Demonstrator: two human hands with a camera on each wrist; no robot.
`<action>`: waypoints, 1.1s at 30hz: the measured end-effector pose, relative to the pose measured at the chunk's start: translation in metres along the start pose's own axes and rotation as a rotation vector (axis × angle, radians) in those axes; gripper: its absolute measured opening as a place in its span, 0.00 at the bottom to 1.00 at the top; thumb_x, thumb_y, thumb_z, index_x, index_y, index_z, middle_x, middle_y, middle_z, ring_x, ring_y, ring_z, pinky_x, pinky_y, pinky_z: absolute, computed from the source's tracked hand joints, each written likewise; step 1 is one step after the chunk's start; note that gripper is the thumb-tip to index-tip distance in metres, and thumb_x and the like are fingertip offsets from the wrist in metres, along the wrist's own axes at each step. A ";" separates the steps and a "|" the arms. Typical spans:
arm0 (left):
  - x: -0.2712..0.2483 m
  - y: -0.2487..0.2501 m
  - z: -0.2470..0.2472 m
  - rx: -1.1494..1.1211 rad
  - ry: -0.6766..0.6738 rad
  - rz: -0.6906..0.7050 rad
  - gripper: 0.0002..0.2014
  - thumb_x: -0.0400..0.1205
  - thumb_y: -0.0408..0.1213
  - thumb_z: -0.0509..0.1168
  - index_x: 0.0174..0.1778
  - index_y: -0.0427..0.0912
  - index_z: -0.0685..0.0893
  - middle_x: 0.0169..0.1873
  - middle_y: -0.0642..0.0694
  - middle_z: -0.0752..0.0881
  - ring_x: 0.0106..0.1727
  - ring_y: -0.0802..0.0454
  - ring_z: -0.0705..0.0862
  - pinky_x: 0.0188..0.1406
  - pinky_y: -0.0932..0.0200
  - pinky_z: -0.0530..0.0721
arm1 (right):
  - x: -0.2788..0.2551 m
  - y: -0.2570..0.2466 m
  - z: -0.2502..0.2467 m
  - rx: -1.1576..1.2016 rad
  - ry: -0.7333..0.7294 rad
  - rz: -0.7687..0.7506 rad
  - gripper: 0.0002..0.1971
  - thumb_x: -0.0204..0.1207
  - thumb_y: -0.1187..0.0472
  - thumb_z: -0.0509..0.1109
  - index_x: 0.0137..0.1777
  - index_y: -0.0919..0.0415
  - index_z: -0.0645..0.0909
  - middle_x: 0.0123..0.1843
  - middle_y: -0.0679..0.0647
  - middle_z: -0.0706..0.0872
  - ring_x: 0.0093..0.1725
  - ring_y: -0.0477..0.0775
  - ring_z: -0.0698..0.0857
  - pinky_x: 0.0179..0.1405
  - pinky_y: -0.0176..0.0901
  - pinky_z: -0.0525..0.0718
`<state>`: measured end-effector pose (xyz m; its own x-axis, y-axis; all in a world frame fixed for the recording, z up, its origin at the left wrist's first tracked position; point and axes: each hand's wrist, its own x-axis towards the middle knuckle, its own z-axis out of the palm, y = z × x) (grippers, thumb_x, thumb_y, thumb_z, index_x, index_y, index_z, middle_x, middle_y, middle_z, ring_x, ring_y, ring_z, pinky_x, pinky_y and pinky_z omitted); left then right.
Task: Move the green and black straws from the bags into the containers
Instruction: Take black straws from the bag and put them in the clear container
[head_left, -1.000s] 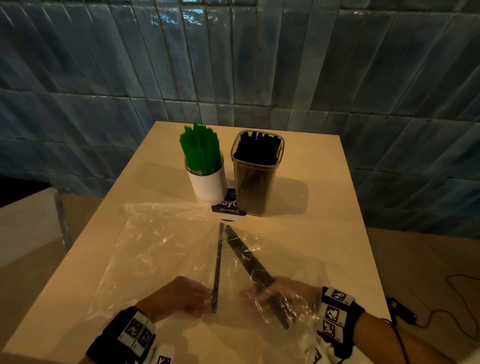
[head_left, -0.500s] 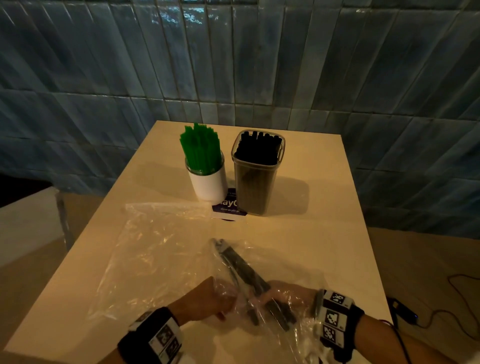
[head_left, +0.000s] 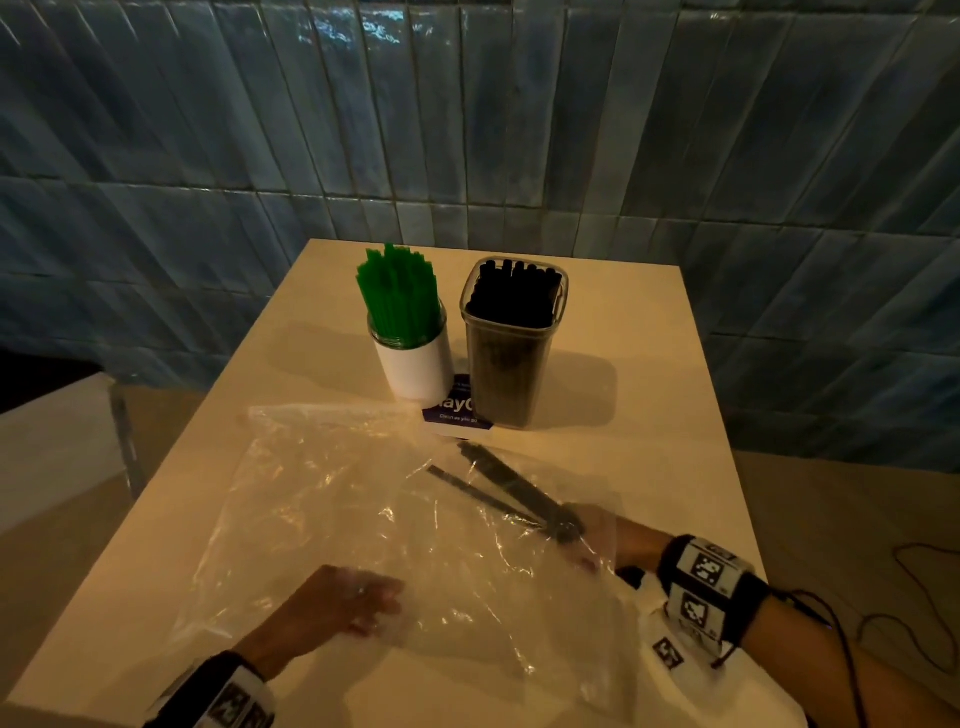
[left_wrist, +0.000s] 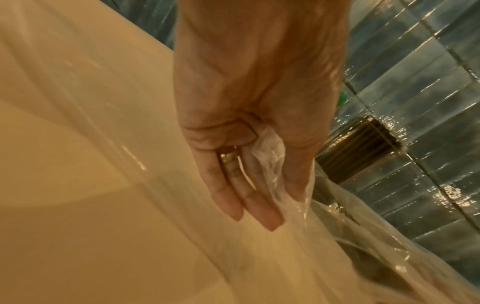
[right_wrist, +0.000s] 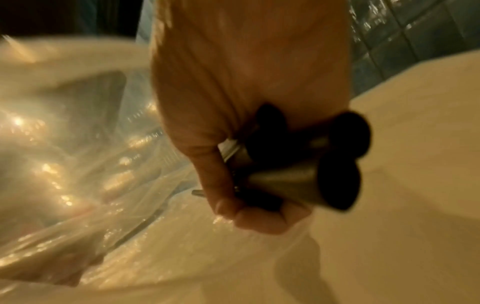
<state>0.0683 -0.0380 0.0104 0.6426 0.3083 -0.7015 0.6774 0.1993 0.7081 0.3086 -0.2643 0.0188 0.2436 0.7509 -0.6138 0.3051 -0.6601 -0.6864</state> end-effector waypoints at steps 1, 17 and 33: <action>-0.002 -0.002 -0.002 0.039 0.077 0.008 0.33 0.61 0.45 0.82 0.61 0.36 0.84 0.39 0.46 0.91 0.32 0.55 0.86 0.35 0.60 0.84 | 0.006 -0.001 -0.022 -0.001 0.018 -0.006 0.05 0.79 0.64 0.67 0.53 0.57 0.77 0.44 0.48 0.81 0.38 0.38 0.81 0.38 0.27 0.79; 0.058 0.006 0.061 1.181 0.179 0.273 0.62 0.57 0.85 0.51 0.68 0.57 0.15 0.74 0.41 0.21 0.76 0.39 0.23 0.74 0.37 0.30 | -0.006 0.008 -0.037 -0.405 0.010 0.056 0.11 0.81 0.50 0.63 0.56 0.55 0.72 0.54 0.55 0.82 0.51 0.53 0.80 0.47 0.40 0.75; 0.054 0.024 0.069 1.120 0.146 0.137 0.72 0.45 0.86 0.50 0.79 0.51 0.30 0.76 0.41 0.24 0.79 0.39 0.28 0.76 0.31 0.37 | -0.103 -0.027 -0.130 -0.762 0.383 0.287 0.15 0.81 0.46 0.62 0.64 0.50 0.70 0.51 0.53 0.82 0.51 0.53 0.83 0.47 0.44 0.83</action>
<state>0.1440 -0.0812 -0.0163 0.7374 0.3836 -0.5560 0.5912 -0.7647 0.2564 0.3950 -0.3216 0.1516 0.6532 0.6045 -0.4560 0.6800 -0.7332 0.0021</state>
